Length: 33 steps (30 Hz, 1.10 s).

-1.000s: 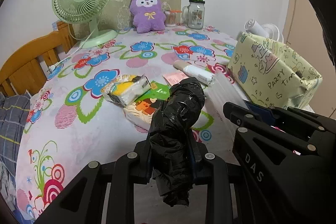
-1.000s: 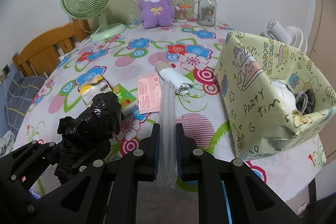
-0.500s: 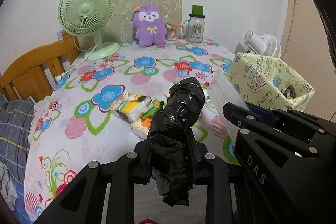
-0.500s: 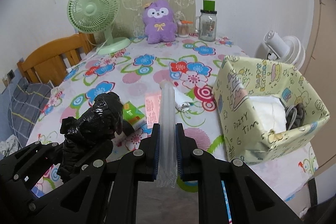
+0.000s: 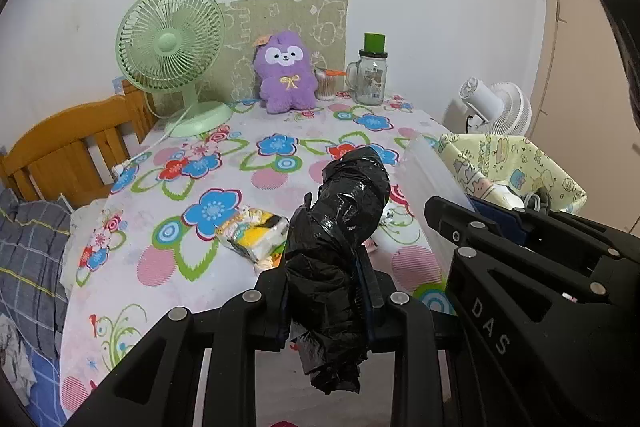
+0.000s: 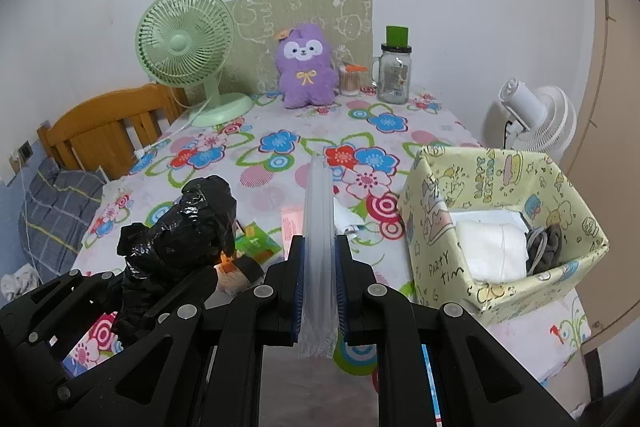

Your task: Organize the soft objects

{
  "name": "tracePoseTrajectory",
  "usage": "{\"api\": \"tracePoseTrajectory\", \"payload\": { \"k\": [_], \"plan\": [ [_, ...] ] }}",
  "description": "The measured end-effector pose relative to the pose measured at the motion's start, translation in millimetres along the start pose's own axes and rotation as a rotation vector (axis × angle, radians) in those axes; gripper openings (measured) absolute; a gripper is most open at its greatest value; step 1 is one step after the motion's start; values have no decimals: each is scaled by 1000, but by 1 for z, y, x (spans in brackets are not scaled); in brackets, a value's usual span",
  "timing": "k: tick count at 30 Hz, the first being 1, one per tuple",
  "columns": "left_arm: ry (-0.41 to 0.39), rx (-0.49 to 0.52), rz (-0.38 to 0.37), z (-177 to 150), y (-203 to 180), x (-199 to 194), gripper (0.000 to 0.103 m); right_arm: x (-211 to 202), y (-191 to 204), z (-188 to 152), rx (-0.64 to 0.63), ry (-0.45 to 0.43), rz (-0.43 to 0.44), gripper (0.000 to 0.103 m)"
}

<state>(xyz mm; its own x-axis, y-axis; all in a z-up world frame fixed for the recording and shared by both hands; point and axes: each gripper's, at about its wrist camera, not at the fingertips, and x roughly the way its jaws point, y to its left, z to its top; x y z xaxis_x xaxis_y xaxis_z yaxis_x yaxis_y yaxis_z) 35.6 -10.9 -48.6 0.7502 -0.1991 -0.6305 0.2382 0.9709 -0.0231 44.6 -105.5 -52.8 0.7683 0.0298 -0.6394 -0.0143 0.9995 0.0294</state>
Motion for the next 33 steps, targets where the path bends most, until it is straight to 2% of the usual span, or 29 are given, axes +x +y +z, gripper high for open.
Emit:
{"api": "tracePoseTrajectory", "payload": {
  "k": [33],
  "plan": [
    [-52,32,6,44,-27,-8,26,-23,-28,39,21,-66,27,17]
  ]
}}
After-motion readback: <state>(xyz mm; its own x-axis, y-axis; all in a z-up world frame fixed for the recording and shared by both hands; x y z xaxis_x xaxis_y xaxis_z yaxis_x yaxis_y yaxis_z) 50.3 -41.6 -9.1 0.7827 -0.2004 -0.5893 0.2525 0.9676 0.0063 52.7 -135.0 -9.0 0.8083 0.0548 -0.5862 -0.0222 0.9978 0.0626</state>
